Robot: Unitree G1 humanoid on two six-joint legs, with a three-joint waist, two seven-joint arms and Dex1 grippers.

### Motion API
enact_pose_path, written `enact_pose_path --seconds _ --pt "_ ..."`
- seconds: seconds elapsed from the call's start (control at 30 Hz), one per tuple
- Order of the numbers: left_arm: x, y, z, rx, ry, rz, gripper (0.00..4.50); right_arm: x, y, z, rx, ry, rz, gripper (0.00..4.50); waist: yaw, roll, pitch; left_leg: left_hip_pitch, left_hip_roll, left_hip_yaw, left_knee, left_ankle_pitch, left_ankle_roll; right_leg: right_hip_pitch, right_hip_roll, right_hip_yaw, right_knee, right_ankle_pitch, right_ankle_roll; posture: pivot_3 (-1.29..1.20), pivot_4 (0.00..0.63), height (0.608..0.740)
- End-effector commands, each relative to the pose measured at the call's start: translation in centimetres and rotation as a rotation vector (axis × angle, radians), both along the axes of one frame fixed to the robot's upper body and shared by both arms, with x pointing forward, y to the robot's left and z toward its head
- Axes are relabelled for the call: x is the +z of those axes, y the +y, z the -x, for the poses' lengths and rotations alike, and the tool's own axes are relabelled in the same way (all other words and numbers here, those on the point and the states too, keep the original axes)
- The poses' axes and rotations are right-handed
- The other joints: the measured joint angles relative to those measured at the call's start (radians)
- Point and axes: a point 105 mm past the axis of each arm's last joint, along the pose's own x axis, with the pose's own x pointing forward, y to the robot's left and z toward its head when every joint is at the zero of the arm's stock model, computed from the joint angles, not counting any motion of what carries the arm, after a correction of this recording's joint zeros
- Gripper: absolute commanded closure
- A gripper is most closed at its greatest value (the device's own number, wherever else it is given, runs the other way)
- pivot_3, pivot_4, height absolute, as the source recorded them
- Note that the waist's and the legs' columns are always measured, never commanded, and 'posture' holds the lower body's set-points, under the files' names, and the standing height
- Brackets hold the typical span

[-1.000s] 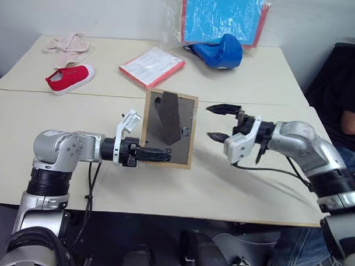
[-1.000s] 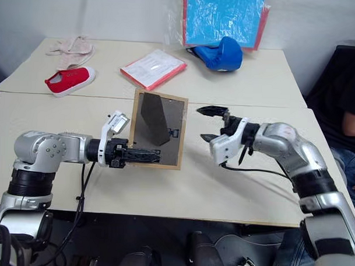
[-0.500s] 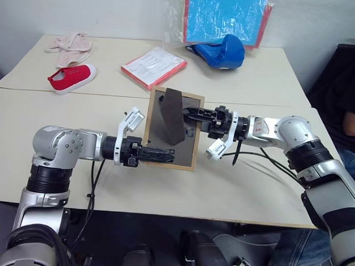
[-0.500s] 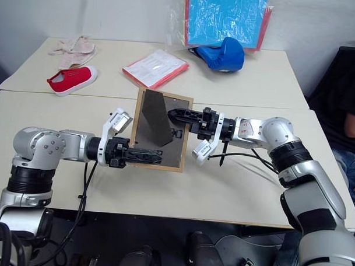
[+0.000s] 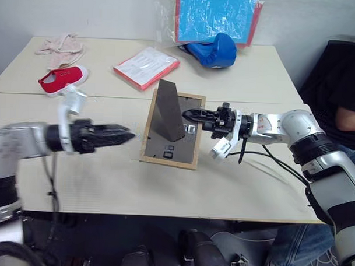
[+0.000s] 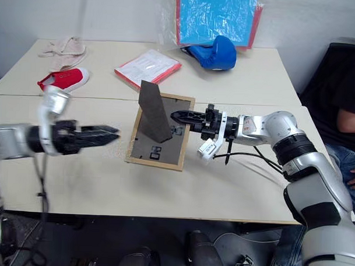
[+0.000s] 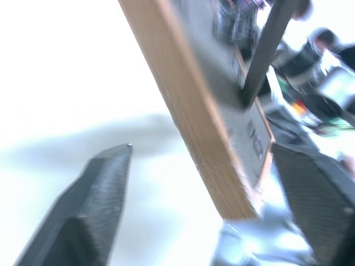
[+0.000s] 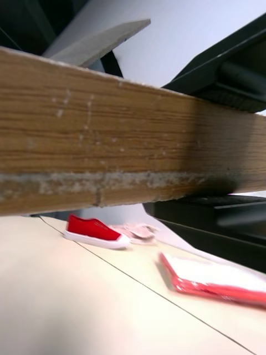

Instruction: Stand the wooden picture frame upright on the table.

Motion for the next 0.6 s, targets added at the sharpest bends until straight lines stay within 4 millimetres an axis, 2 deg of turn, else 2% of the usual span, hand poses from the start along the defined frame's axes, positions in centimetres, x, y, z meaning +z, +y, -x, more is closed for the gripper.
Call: enact_pose_path --seconds 0.03,0.07,0.1,0.17,0.2,0.3,0.4,0.5,0.6 --pt "2.8 0.4 3.1 0.01 -0.205 -0.016 0.0 2.0 0.1 0.3 0.035 0.124 -0.103 3.23 0.0 0.0 0.0 0.0 0.0 0.0 0.0 0.0 0.0 0.0 0.0 0.0 0.0 0.0 0.0 0.0 0.15 0.74" --pt "2.8 0.4 3.5 0.022 -0.233 -0.03 0.0 1.7 0.0 0.0 0.027 0.199 -0.124 3.23 0.001 -0.001 0.0 0.001 0.0 0.0 0.0 0.0 0.0 0.0 0.0 0.0 0.0 0.0 0.0 0.0 0.15 0.74" --pt "2.2 0.3 3.9 0.051 -0.273 -0.072 0.0 1.3 0.6 -0.6 -0.037 0.347 -0.192 3.23 0.001 -0.001 0.0 0.001 0.0 -0.001 0.0 0.0 0.0 0.002 0.0 0.0 0.0 0.0 0.0 0.0 0.15 0.74" --pt "1.4 0.0 4.1 0.11 -0.333 -0.131 0.0 0.5 0.8 -1.4 -0.085 0.73 -0.306 3.23 0.003 -0.002 -0.001 0.005 0.001 -0.002 0.0 0.0 0.0 0.007 0.0 -0.002 -0.002 0.0 0.0 0.0 0.15 0.74" --pt "1.0 -0.1 3.9 0.14 -0.351 -0.148 0.0 0.3 0.9 -1.2 -0.054 0.954 -0.345 3.23 0.005 -0.002 -0.001 0.008 0.002 -0.003 0.0 -0.001 0.001 0.011 0.0 -0.002 -0.002 0.0 0.0 0.0 0.15 0.74" --pt "0.2 -0.2 3.5 0.172 -0.365 -0.17 0.0 0.8 1.2 -0.4 0.08 1.45 -0.424 3.23 0.021 -0.001 0.0 0.008 0.002 -0.005 0.001 -0.002 0.003 0.013 -0.001 -0.004 -0.002 0.001 0.002 0.0 0.15 0.74" --pt "0.1 -0.2 3.4 0.173 -0.372 -0.173 0.0 -0.1 1.4 -0.3 0.111 1.812 -0.452 3.23 0.031 0.0 0.0 0.007 0.002 -0.006 0.001 -0.003 0.005 0.013 -0.002 -0.006 -0.003 0.001 0.002 0.0 0.15 0.74" --pt "0.0 -0.1 3.2 0.167 -0.375 -0.187 0.0 -2.0 1.6 -0.5 0.058 1.984 -0.449 3.23 0.035 -0.001 0.0 0.006 0.002 -0.007 -0.001 -0.003 0.004 0.012 -0.002 -0.008 -0.006 0.0 0.001 0.0 0.15 0.74" --pt "0.0 -0.1 2.8 0.166 -0.381 -0.195 0.0 -5.9 1.8 -0.7 -0.072 2.027 -0.386 3.23 0.036 -0.001 0.0 0.001 0.001 -0.007 -0.001 -0.003 0.004 0.007 -0.003 -0.008 -0.005 0.0 0.001 0.0 0.15 0.74"
